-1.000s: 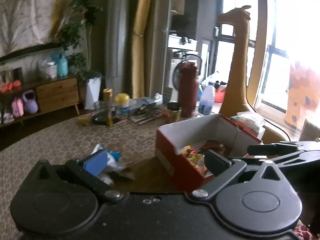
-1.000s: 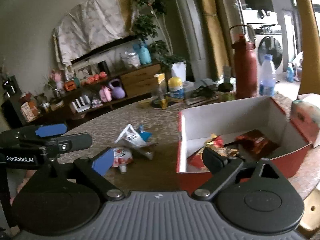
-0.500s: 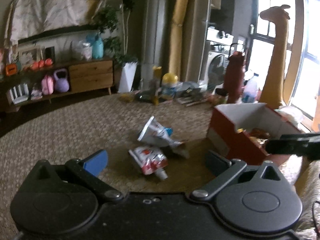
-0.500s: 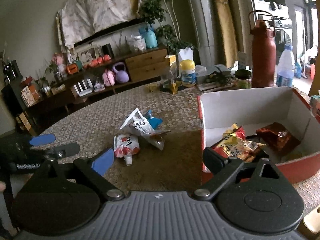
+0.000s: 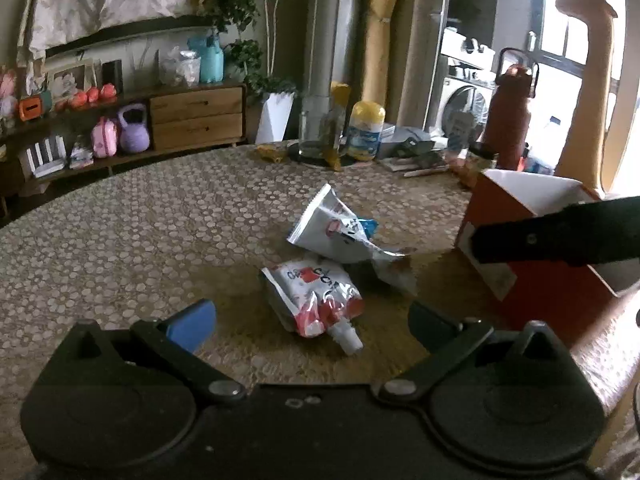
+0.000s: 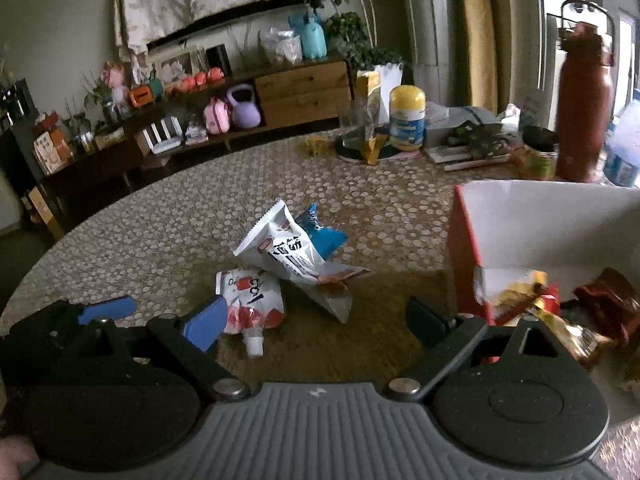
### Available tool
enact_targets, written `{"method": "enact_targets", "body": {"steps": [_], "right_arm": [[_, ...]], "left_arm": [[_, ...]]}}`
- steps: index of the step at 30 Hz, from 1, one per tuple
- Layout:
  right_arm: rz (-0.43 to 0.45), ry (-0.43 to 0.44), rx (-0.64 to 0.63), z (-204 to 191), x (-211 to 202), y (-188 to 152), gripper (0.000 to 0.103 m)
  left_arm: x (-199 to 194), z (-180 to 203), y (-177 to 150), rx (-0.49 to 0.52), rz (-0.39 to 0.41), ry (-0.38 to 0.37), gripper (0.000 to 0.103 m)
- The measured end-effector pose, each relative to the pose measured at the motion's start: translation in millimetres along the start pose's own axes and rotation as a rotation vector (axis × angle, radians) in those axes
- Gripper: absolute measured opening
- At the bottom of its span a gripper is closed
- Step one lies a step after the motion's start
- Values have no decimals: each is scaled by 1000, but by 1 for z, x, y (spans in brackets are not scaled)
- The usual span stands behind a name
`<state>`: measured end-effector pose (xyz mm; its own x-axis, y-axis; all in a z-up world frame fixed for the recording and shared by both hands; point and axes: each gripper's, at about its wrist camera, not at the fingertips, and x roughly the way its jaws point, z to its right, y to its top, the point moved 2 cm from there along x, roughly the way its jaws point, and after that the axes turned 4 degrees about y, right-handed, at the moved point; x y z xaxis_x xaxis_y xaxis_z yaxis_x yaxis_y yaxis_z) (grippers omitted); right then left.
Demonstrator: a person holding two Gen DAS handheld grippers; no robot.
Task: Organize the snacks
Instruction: 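Withdraw both tools from the box toward the remaining white pouches, then grasp the white-red pouch with the left gripper while the right gripper grasps the long white pouch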
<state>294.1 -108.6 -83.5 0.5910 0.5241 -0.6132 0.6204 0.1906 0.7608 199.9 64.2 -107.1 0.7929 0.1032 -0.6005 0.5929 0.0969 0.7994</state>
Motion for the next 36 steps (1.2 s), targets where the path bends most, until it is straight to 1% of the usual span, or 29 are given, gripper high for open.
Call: {"method": "enact_targets", "body": {"steps": [4,6,12,13,15,17,18,21,22,25,27,28,31,32,34,36], "right_arm": [[-23,-11,-18,-4,23,9,96],[-48,-27,-25,-7,36,12,96],[-103,-43,-52,-8,69,14,96],[-113,-46,-60,-8,74,14,91],[-136,-55,-72,-7,84,15,86],[-148,-55,-82,-8,93,17,84],[-149,-58,-88,-9,96,17,84],[-158,-68,-126,-13,105,18,71],[-160,-77,-136,-14,108,18,69],[-160,-76,-135,-14,114,15,67],[-151,-88,-147,-15,116,14,64],[-148,-94,-157,-16,117,14,61],[-138,-96,-166,-15,116,14,58],[-134,-98,-164,-15,116,14,56],[-127,-101,-167,-14,115,14,53],[-117,-101,-170,-15,112,13,50]], "left_arm": [[19,8,1,3,-15,22,103],[27,10,1,-4,-24,26,103],[48,13,0,-22,-31,56,102],[51,12,0,-32,-37,57,102],[55,10,0,-46,-44,51,101],[59,10,0,-59,-58,38,98],[61,10,0,-62,-60,42,98],[65,9,1,-65,-60,54,96],[66,10,1,-65,-62,56,96],[70,9,1,-59,-72,52,87],[74,8,1,-59,-83,52,78],[75,8,1,-61,-87,51,76],[76,3,0,-80,-87,30,73],[76,3,0,-84,-86,23,69],[75,3,1,-83,-86,18,66],[73,2,1,-85,-84,18,62]]}}
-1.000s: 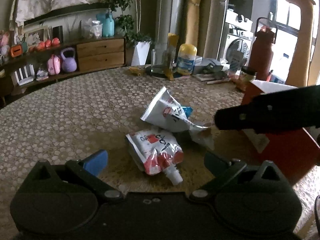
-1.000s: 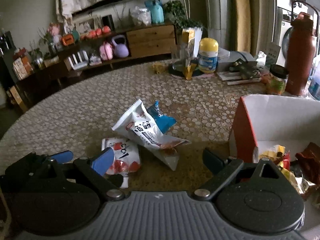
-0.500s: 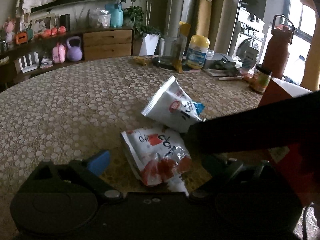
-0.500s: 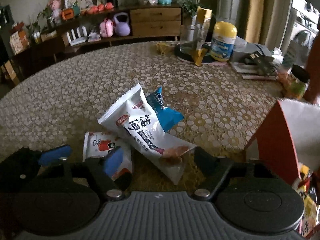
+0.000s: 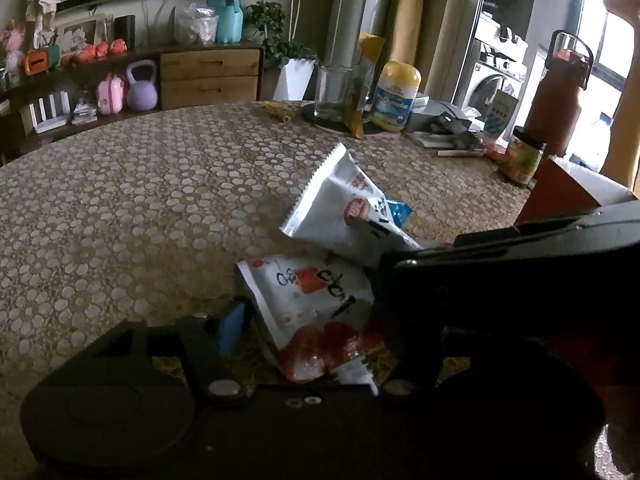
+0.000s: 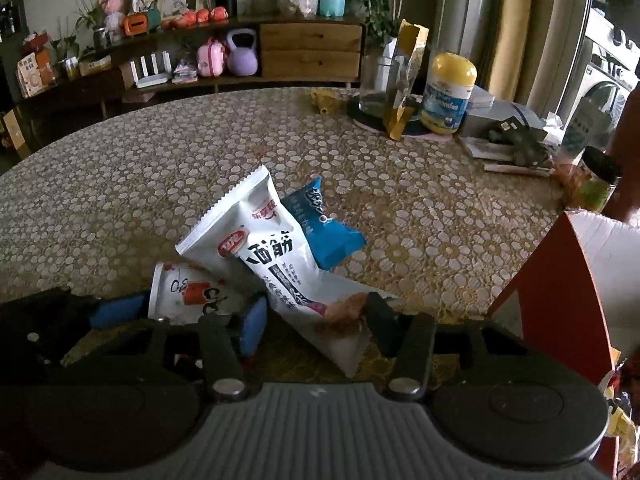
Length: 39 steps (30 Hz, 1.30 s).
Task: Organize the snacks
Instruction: 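Grasp the white-red pouch with the left gripper while the right gripper grasps the long white pouch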
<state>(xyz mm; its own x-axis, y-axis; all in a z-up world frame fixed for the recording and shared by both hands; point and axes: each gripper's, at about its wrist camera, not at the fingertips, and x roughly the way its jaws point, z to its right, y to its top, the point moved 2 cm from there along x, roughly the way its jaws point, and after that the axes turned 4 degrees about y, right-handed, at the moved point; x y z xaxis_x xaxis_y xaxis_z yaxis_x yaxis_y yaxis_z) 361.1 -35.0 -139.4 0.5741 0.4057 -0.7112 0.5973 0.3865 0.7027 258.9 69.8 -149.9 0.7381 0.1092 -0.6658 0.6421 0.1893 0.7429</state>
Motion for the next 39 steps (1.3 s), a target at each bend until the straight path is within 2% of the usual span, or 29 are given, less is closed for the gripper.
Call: {"method": "enact_targets", "body": {"steps": [9,19,23,25,26,27,28,31,39], "right_arm": [[34,9,63,8,-16,-6,41],[71,42,173,21,-47,-18,40],[90,63,204,23,-61,-21,40],[100,72,215,23,-67,-23,40],[103,74,220,23,-70,-24,40],[108,79,225,24,-73,-25,40],[112,84,230,24,-76,-25,40],[127,88,245,26,-84,-27,40],[167,108,283,39,-107,-31,40]], "left_arm": [[-8,-9,4,-10,13,-22,42],[-17,-16,-1,-31,-2,-36,39],[-16,-18,1,-58,-32,-12,45],[-16,-17,3,-64,-39,-3,58],[-18,-17,4,-67,-36,4,79],[-21,-17,4,-73,-25,17,89],[-25,-16,6,-83,-1,28,93],[-25,-8,11,-60,-2,40,94],[-7,18,11,-19,-59,170,95]]}}
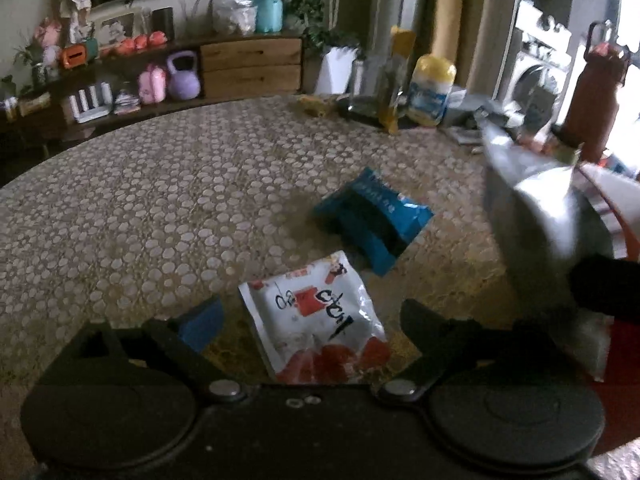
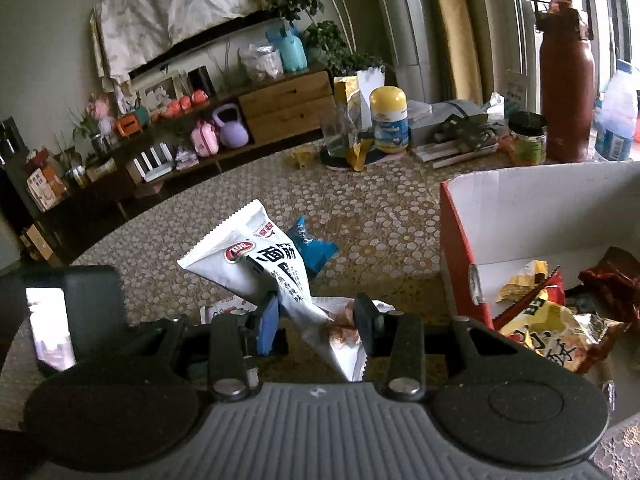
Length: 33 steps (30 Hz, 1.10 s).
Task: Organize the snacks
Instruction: 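Grasp the white-red pouch with the left gripper while the right gripper grasps the long white pouch, then carry both white pouches over the red box and open both grippers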
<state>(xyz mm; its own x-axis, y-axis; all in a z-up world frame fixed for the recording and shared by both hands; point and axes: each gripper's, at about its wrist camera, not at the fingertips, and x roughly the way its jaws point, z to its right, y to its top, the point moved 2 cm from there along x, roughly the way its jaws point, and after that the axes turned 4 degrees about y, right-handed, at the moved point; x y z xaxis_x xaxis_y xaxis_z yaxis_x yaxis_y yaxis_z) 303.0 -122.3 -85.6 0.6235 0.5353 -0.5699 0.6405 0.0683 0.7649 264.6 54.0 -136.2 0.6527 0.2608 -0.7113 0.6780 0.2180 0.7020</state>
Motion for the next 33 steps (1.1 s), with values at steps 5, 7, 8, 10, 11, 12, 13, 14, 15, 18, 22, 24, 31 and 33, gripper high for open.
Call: {"method": "enact_targets", "body": {"steps": [5,7,8,10,11,12,13,14,15,18,22,24,31,33], "right_arm": [[0,9,15,4,-5,-2,40],[-5,11,18,5,-5,-4,40],[-6,12,19,6,-5,-5,40],[-7,15,22,7,-5,-6,40],[-7,15,22,7,-6,-7,40],[-7,15,23,7,-6,-7,40],[-6,16,25,7,-7,-8,40],[-6,17,26,7,-7,-8,40],[-6,17,27,7,-8,-9,40],[-6,18,27,7,-8,-8,40],[6,19,20,5,-16,-7,40],[17,18,18,3,-23,-7,40],[63,9,5,-1,-56,-4,40],[80,1,3,0,-66,-1,40]], "left_arm": [[8,2,1,-8,-10,46,85],[10,1,1,-23,-14,28,77],[10,2,1,-23,-13,22,74],[9,4,1,-17,-10,30,73],[9,4,1,-17,-8,30,72],[9,3,0,-21,-5,25,71],[8,1,0,-26,-3,19,71],[7,0,-1,-29,-3,14,71],[6,-1,-1,-31,-3,11,71],[3,-6,-4,-45,-10,-2,70],[-5,-17,-8,-76,-25,-25,70],[-12,-23,-11,-93,-30,-42,70],[-47,-36,-10,-107,-4,-98,70],[-61,-35,-7,-102,16,-117,70]]}}
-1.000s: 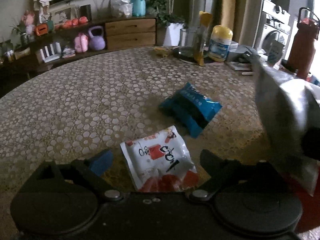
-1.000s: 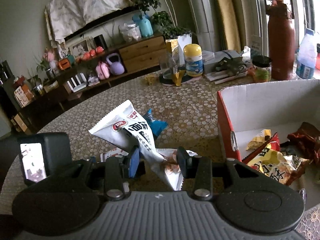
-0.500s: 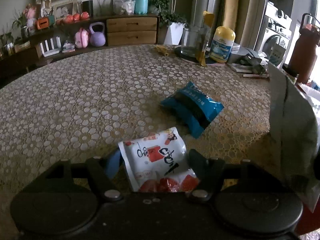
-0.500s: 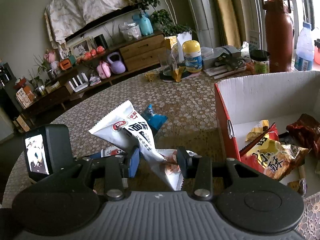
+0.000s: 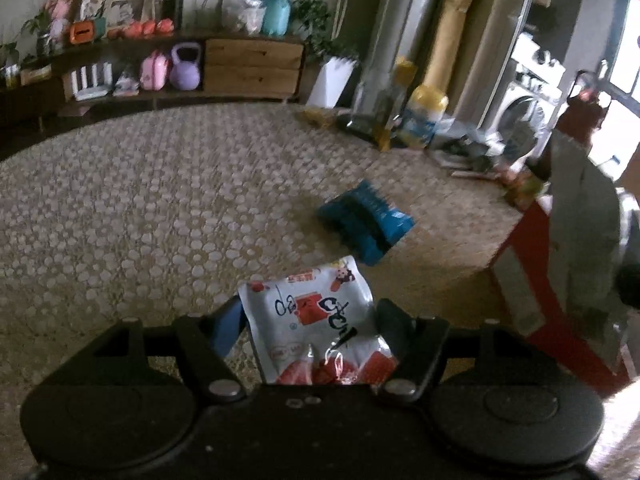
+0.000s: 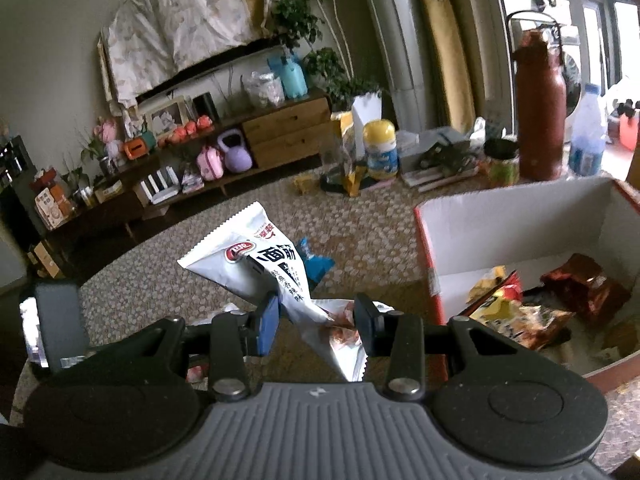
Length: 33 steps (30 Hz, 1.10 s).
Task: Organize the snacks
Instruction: 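Carry both white pouches over the red box and open both grippers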
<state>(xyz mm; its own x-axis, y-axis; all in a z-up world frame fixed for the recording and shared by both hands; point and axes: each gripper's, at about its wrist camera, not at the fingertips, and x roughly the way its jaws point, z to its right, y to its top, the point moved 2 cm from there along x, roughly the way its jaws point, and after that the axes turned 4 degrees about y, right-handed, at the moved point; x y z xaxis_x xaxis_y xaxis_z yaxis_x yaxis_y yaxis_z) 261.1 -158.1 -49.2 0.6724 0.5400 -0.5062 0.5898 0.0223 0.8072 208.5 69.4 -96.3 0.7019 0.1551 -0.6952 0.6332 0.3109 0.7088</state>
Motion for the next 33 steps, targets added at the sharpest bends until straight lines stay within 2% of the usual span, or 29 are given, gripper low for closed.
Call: {"method": "enact_targets", "body": {"steps": [6,15,24,33], "right_arm": [[51,-40,29,20,-26,10,40],[115,-120,71,69,-62,21,40],[163,-220,126,129,-85,27,40],[151,-310,168,187,-77,34,40]], "left_arm": [[-44,30,15,54,78,-81,70],[-82,109,24,175,160,-222,70],[-82,181,25,276,181,-307,69],[-55,239,23,354,146,-336,69]]}}
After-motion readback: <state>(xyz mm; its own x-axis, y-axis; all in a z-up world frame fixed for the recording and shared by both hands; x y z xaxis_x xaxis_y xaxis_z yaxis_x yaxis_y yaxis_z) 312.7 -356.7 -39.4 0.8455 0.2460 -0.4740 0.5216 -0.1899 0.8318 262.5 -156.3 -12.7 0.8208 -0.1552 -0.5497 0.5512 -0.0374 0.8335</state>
